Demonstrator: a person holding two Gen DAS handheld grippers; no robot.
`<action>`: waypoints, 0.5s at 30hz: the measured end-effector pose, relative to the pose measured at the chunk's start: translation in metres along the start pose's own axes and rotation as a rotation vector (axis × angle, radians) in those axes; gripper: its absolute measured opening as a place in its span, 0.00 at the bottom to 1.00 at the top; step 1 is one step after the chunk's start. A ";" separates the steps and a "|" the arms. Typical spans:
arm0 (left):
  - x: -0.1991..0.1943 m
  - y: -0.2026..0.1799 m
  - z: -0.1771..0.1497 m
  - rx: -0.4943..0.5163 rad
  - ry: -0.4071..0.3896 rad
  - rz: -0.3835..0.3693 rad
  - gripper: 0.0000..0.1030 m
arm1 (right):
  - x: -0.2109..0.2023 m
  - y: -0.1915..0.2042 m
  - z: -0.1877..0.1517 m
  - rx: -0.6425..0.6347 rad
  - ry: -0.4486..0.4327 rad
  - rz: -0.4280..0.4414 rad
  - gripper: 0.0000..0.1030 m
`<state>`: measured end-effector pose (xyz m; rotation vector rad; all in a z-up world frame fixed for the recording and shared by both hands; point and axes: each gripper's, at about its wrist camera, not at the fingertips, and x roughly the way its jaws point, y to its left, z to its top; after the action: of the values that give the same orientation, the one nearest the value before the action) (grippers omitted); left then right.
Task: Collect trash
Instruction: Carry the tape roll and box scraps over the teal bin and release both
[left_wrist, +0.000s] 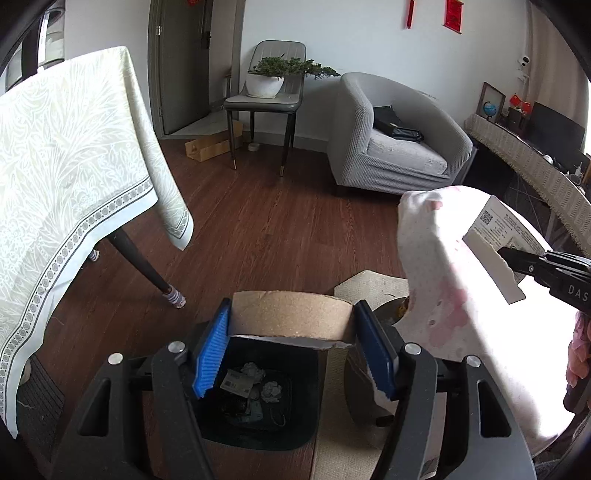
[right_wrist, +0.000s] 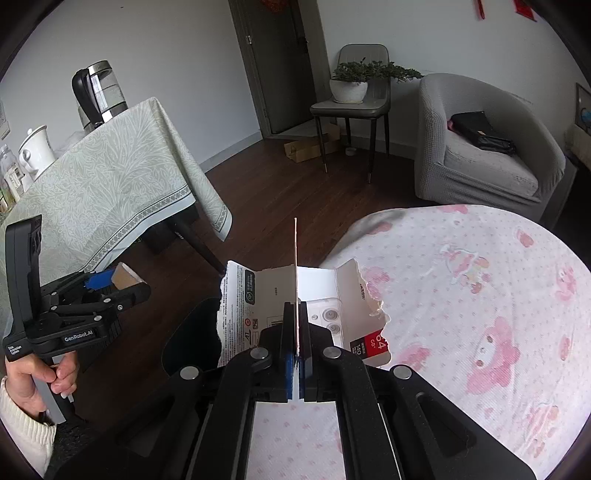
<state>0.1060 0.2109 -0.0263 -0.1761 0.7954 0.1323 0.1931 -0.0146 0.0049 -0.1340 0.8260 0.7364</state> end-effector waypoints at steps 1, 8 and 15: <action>0.001 0.007 -0.002 -0.004 0.007 0.009 0.67 | 0.004 0.008 0.002 -0.009 0.003 0.011 0.02; 0.008 0.045 -0.014 -0.036 0.048 0.019 0.67 | 0.035 0.056 0.016 -0.053 0.024 0.074 0.02; 0.026 0.075 -0.023 -0.070 0.111 0.047 0.67 | 0.061 0.092 0.024 -0.078 0.046 0.126 0.02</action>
<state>0.0941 0.2810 -0.0694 -0.2325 0.9060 0.1959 0.1762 0.0967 -0.0070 -0.1701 0.8555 0.8875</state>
